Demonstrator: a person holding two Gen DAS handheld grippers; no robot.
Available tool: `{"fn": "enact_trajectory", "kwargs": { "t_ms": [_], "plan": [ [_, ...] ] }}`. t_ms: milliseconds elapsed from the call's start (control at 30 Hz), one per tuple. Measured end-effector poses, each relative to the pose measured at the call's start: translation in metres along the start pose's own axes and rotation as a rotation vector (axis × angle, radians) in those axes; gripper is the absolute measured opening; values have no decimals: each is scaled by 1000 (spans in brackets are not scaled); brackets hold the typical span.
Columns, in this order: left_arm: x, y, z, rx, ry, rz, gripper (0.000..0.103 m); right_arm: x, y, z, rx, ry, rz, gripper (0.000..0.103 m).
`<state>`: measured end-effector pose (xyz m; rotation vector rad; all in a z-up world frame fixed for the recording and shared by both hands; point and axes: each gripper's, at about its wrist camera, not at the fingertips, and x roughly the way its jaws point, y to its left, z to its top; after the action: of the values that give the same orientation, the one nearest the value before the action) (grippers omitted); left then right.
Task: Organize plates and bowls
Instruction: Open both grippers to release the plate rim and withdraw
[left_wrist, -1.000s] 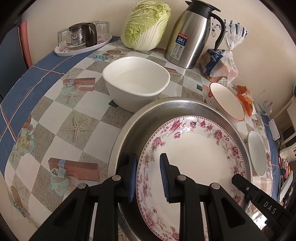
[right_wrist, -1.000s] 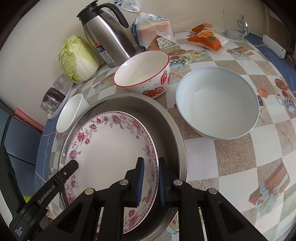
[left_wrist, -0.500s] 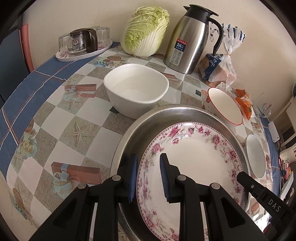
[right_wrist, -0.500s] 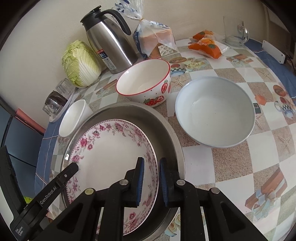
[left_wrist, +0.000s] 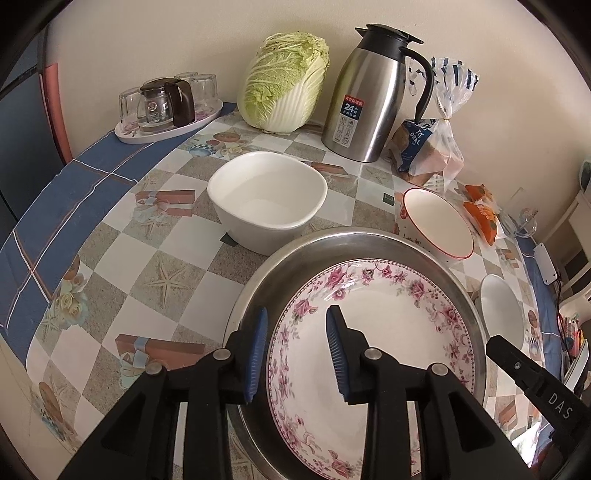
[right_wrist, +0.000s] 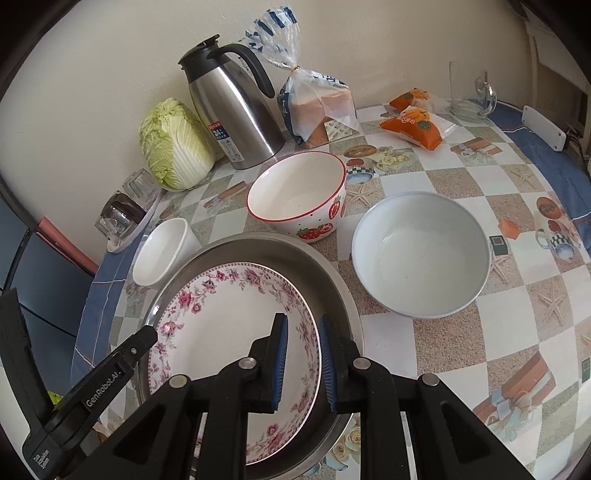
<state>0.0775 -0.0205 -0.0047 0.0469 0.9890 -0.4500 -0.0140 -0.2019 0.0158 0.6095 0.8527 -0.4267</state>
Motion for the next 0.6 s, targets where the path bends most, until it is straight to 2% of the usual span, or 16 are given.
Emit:
{"fn": "enact_trajectory", "kwargs": {
  "t_ms": [100, 133, 200, 300, 367, 433, 467, 500, 533, 600],
  "plan": [
    [-2, -3, 0, 10, 0, -1, 39, -3, -1, 1, -7, -4, -15, 20],
    [-2, -4, 0, 13, 0, -1, 41, -3, -1, 1, -8, -2, -22, 27],
    [-2, -5, 0, 16, 2, 2, 44, -4, -3, 1, -10, -1, -30, 32],
    [-2, -6, -1, 20, 7, 6, 50, -5, -2, 1, -25, -2, -45, 34],
    [-2, -7, -1, 29, 8, 14, 51, -5, -1, 1, -40, -2, -59, 42],
    [-1, -9, -2, 41, 11, 22, 51, -5, 0, 0, -47, -1, -69, 58],
    [-1, -10, -2, 46, 13, 25, 52, -5, 0, 0, -49, 2, -73, 59],
    [0, -10, -2, 52, 15, 29, 59, -4, -1, 0, -49, 6, -77, 60],
    [0, -11, -2, 57, 16, 33, 72, -3, -2, 0, -49, 10, -81, 63],
    [-1, -12, -3, 60, 11, 34, 77, -2, -3, -1, -47, 14, -86, 67]
  ]
}}
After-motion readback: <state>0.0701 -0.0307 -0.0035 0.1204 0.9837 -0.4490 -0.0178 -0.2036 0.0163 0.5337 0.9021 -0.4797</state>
